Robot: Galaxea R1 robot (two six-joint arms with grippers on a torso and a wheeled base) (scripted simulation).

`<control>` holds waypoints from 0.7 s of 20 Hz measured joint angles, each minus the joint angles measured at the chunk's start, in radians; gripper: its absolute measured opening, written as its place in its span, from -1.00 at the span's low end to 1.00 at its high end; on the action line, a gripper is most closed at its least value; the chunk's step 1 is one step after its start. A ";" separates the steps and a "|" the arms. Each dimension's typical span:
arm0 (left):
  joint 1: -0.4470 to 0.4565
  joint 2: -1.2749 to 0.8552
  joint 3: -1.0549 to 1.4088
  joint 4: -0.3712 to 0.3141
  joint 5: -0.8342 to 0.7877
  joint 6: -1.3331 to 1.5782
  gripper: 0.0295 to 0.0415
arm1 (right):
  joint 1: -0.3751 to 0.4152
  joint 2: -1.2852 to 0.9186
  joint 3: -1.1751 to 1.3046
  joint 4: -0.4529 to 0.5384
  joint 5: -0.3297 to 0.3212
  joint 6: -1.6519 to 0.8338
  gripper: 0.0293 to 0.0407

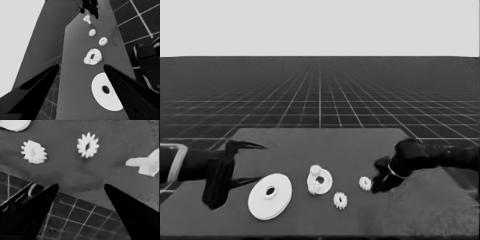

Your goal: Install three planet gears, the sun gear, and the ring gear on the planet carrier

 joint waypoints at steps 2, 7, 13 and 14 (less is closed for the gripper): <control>-0.001 -0.002 0.002 0.000 -0.001 0.002 0.49 | 0.020 0.147 -0.279 0.092 -0.016 0.125 0.65; -0.001 -0.003 0.003 0.000 -0.001 0.003 0.49 | 0.021 0.226 -0.451 0.137 -0.024 0.162 0.61; -0.001 -0.003 0.003 0.000 -0.001 0.003 0.49 | -0.173 0.281 -0.588 -0.027 0.075 0.113 0.61; -0.001 -0.003 0.003 0.000 -0.001 0.003 0.49 | -0.178 0.284 -0.594 -0.031 0.079 0.110 0.61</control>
